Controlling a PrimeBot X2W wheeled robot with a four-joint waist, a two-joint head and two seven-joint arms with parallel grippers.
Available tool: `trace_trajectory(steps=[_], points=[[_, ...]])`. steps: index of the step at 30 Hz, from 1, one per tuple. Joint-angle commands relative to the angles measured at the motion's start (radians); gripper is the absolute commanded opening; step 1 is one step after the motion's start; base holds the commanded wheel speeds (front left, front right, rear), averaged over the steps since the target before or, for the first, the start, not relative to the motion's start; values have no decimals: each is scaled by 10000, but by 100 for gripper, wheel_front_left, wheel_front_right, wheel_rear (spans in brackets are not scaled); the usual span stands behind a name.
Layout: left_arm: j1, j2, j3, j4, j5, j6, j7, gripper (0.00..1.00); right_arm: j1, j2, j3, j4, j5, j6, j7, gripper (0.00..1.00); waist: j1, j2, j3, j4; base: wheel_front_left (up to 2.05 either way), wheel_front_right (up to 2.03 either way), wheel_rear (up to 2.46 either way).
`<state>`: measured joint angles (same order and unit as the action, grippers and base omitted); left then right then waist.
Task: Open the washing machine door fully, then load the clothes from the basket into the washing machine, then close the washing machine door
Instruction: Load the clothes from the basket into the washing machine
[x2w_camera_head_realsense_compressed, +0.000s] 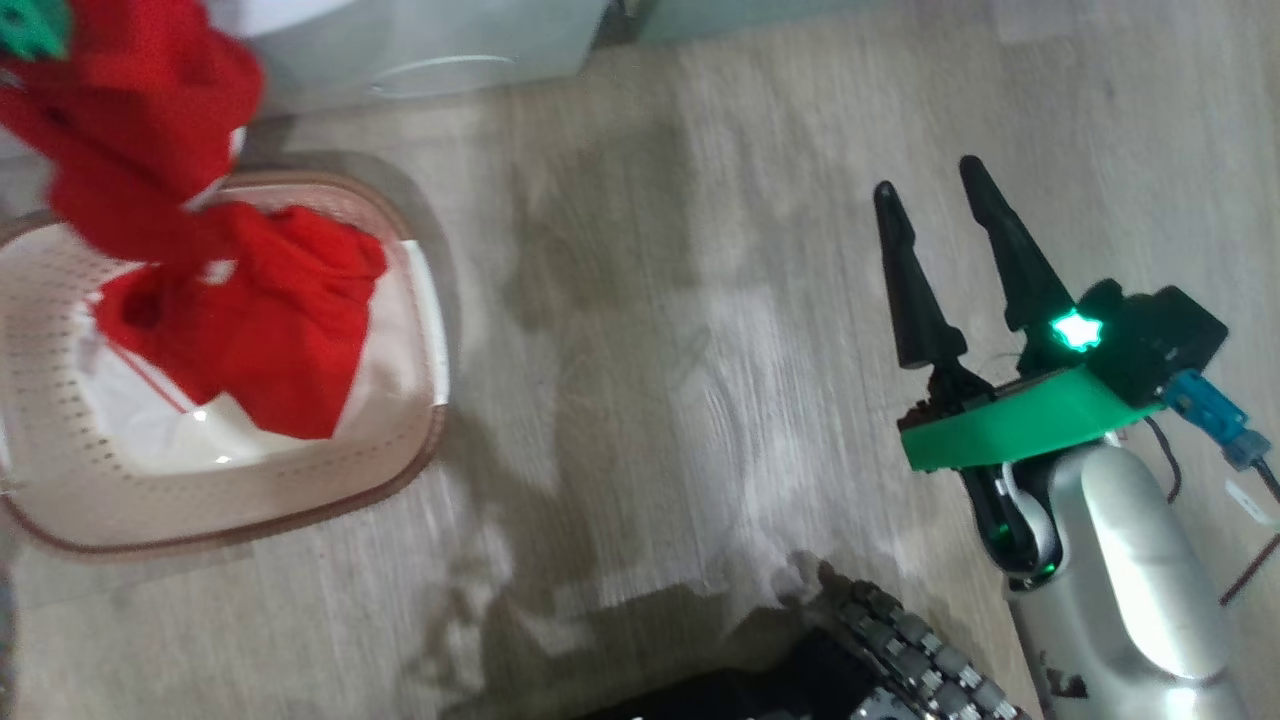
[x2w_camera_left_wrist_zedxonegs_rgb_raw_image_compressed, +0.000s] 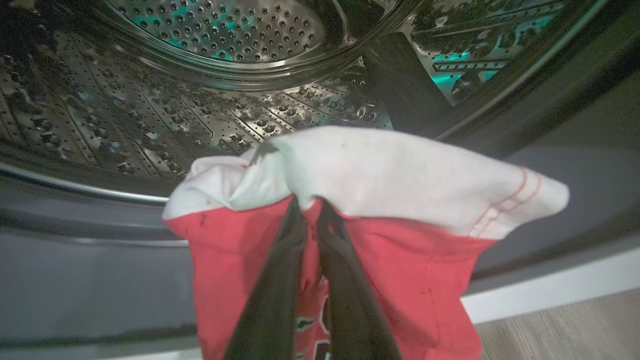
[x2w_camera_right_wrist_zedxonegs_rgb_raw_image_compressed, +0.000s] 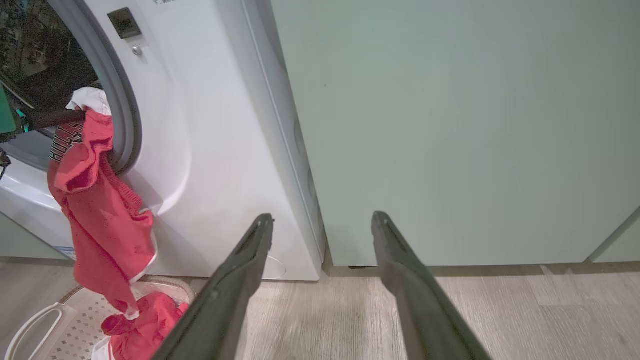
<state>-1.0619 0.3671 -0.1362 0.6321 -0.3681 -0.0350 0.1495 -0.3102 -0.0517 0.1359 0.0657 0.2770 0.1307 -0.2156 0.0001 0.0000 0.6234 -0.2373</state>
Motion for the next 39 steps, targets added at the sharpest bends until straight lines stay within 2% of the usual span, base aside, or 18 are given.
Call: trace_trajectory(steps=[1,11,17,26,33,39], points=[[-737,767,217,-71,86,-140,332,0,-122,15,343,-135,165,0,-207,100,-1,0,488,-499,0,0,0],[-2953,2107,187,635,56,-521,2096,0,-576,15,887,349,800,0,-448,100,-1,0,1424,-1354,0,0,0],[-3747,2567,384,608,45,-330,2194,0,-698,15,978,194,1083,0,-458,100,-1,0,1855,-1720,0,0,0],[-4690,2579,818,408,8,299,717,0,-712,15,1101,-33,1240,0,-460,100,-1,0,2241,-1991,0,0,0],[-5030,2672,699,519,507,555,-1313,0,-812,15,1232,-16,1365,0,-460,100,-1,0,2417,-2049,0,0,0],[-4627,2749,543,1355,537,486,-1358,0,-924,15,1226,-55,1401,0,-461,100,-1,0,2376,-1996,0,0,0]])
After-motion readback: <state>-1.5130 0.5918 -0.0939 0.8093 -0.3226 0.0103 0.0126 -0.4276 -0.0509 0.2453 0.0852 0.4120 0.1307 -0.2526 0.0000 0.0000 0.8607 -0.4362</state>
